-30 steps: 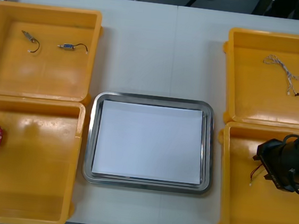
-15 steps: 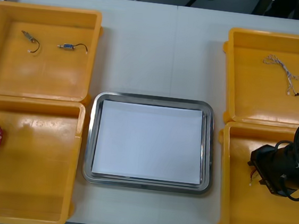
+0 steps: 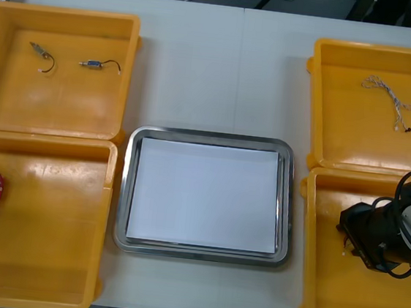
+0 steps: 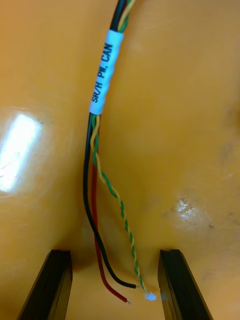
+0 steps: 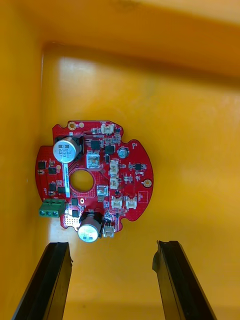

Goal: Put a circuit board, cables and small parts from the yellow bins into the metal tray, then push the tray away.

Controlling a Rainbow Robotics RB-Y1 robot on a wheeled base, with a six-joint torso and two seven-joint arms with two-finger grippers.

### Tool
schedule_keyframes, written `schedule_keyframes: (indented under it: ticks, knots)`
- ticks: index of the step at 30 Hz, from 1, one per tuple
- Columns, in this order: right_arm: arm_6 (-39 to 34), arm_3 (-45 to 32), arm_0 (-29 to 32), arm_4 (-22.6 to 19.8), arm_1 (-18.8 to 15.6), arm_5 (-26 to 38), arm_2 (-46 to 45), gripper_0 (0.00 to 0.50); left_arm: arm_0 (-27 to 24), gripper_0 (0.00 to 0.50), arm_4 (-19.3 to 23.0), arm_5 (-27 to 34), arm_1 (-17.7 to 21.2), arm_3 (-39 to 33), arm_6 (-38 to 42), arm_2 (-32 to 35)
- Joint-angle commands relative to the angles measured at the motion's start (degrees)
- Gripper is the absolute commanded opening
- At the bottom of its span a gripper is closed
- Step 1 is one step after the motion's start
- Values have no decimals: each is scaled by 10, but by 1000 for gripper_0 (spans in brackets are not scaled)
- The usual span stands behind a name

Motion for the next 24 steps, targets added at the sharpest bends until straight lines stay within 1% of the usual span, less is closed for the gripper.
schedule_keyframes:
  ticks: [1, 2, 3, 4, 5, 14, 17, 21, 24]
  knots:
    - [-3, 5, 11, 7, 7, -9, 16, 435, 21, 500, 1, 0, -18, 0, -73, 19]
    - [-3, 5, 10, 8, 7, -9, 17, 299, 22, 500, 1, -2, -20, 1, -74, 19]
    - [-3, 5, 10, 8, 7, -8, 16, 203, 22, 500, 1, -4, -20, 1, -74, 19]
    - [-3, 5, 8, 8, 7, -6, 16, 62, 23, 500, 1, -7, -21, 2, -75, 18]
    - [-4, 5, 8, 8, 7, -4, 16, 0, 25, 500, 1, -12, -21, 2, -76, 16]
    - [-2, 4, -6, 8, 5, 14, 11, 0, 32, 500, -2, -30, -32, 21, -91, 13]
    - [-2, -9, -6, 8, 1, 19, 8, 0, 36, 500, -2, -35, -32, 27, -97, 13]
    - [-2, -30, -6, 2, -4, 43, -2, 0, 38, 500, -2, -41, -32, 35, -98, 13]
    - [-1, -53, -6, -4, -5, 78, -15, 0, 38, 500, -3, -44, -36, 40, -98, 13]
